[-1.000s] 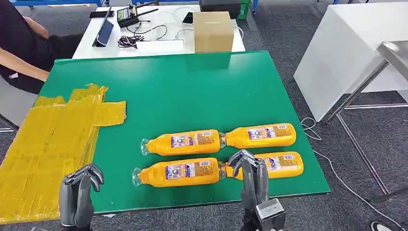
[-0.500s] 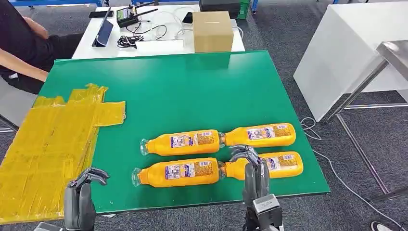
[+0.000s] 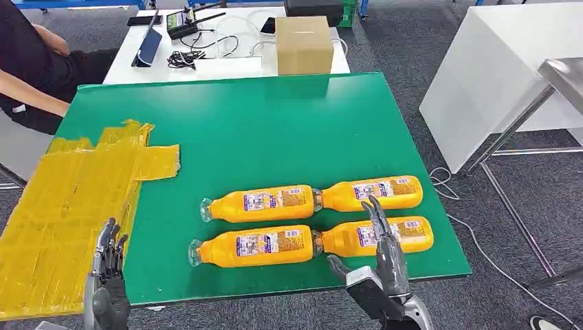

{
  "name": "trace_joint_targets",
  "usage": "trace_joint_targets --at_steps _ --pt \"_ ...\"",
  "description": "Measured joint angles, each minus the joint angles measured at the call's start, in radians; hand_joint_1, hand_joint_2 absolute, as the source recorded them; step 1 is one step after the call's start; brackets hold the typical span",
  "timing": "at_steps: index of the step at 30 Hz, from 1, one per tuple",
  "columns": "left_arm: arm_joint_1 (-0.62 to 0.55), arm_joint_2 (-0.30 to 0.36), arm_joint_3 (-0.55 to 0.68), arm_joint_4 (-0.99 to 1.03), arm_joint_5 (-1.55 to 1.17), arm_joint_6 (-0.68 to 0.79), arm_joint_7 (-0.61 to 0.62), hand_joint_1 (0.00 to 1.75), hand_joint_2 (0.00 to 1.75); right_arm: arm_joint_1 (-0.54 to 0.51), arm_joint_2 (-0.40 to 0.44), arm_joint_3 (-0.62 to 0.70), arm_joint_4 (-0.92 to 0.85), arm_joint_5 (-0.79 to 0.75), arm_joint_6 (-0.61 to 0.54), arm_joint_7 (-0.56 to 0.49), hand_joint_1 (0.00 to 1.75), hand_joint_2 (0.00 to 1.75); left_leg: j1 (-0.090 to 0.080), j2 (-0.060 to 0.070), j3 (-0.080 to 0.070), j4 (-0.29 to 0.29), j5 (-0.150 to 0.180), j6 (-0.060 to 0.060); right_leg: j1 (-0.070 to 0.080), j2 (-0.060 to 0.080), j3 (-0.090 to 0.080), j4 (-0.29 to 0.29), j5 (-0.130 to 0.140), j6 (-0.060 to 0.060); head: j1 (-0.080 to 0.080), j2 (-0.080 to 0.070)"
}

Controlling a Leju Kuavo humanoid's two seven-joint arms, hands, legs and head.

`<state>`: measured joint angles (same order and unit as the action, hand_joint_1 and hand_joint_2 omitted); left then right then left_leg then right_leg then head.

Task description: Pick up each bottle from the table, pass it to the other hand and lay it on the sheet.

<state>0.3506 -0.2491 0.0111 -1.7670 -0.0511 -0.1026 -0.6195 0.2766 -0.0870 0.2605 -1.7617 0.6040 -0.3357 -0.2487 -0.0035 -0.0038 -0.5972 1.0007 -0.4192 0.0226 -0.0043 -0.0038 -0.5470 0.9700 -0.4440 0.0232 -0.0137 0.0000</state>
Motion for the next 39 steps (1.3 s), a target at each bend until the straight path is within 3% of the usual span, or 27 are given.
trace_joint_targets --at_steps 6,13,20,29,39 --pt "0.011 -0.006 0.025 0.003 -0.013 -0.031 0.013 0.00 0.00 0.046 -0.060 -0.060 -0.036 0.107 -0.008 0.068 0.00 1.75 0.000 0.000 0.000 0.000 0.000 0.000 0.000 0.000 0.000 0.000 0.000 0.000 0.000 0.000" --pt "0.015 -0.018 0.063 0.003 -0.034 -0.078 0.034 0.00 0.00 0.067 -0.139 -0.168 -0.057 0.217 0.132 0.167 0.00 1.75 -0.001 0.000 0.000 0.000 0.000 0.001 0.000 0.000 0.000 0.000 0.000 0.000 0.000 0.000" --pt "0.014 -0.024 0.076 0.005 -0.041 -0.098 0.043 0.00 0.00 0.061 -0.191 -0.208 -0.051 0.250 0.189 0.212 0.00 1.75 -0.001 0.000 0.000 0.000 0.000 0.001 0.000 0.000 0.000 0.000 0.000 0.000 0.000 0.000" --pt "0.009 -0.024 0.081 0.023 -0.039 -0.122 0.054 0.00 0.00 -0.027 -0.253 -0.212 0.016 0.254 0.287 0.242 0.00 1.75 -0.001 0.000 0.000 0.000 0.000 0.001 0.000 0.000 0.000 0.000 0.000 0.000 0.000 0.000" --pt "-0.003 -0.024 0.088 0.038 -0.032 -0.129 0.061 0.00 0.00 -0.144 -0.262 -0.144 0.116 0.279 0.362 0.257 0.00 1.75 -0.001 0.000 0.000 0.000 0.000 0.001 0.000 0.000 0.000 0.000 0.000 0.000 0.000 0.000"
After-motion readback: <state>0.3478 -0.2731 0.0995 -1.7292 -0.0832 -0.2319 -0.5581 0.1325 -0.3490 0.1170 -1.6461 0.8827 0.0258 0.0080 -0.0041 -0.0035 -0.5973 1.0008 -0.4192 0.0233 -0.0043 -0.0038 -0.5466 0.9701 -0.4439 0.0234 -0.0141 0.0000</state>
